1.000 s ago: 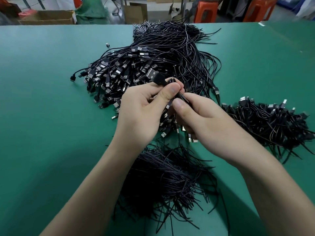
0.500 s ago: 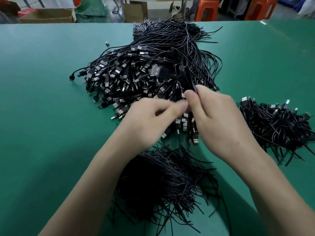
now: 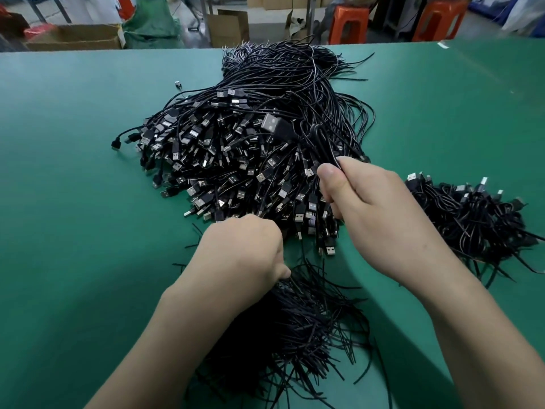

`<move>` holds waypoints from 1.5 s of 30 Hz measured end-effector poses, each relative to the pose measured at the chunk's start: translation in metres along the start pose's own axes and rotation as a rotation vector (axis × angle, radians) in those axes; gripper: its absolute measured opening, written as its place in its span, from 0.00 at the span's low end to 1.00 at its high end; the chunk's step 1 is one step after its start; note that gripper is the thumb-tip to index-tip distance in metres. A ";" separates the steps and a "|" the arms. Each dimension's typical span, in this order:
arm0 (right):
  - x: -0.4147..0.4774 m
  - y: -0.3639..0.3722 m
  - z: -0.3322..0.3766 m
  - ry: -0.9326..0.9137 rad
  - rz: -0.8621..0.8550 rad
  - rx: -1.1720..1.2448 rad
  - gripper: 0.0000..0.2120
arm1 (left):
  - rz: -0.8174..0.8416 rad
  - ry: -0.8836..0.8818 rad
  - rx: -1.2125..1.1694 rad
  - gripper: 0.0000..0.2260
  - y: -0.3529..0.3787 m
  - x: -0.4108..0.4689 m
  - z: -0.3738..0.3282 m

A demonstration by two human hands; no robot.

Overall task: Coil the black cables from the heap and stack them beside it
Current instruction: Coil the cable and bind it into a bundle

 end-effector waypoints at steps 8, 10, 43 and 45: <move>0.001 -0.001 0.002 0.005 0.029 0.077 0.21 | -0.299 0.099 -0.564 0.07 -0.028 -0.006 0.025; -0.001 0.003 0.003 0.016 0.090 0.145 0.20 | -0.351 0.121 -0.873 0.06 -0.035 -0.009 0.026; -0.019 0.010 0.012 0.200 0.745 1.092 0.16 | -0.289 0.562 -1.571 0.13 -0.034 -0.009 -0.002; -0.021 0.012 0.014 0.194 0.783 1.128 0.16 | -0.293 0.557 -1.584 0.15 -0.033 -0.009 -0.001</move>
Point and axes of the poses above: each hand's wrist, its own x-axis towards the middle knuckle, its own y-axis out of the palm, z = x × y, the point moved 5 cm from there along x, towards the middle knuckle, and after that the axes turned 7 degrees about -z, right-handed, at the moved point
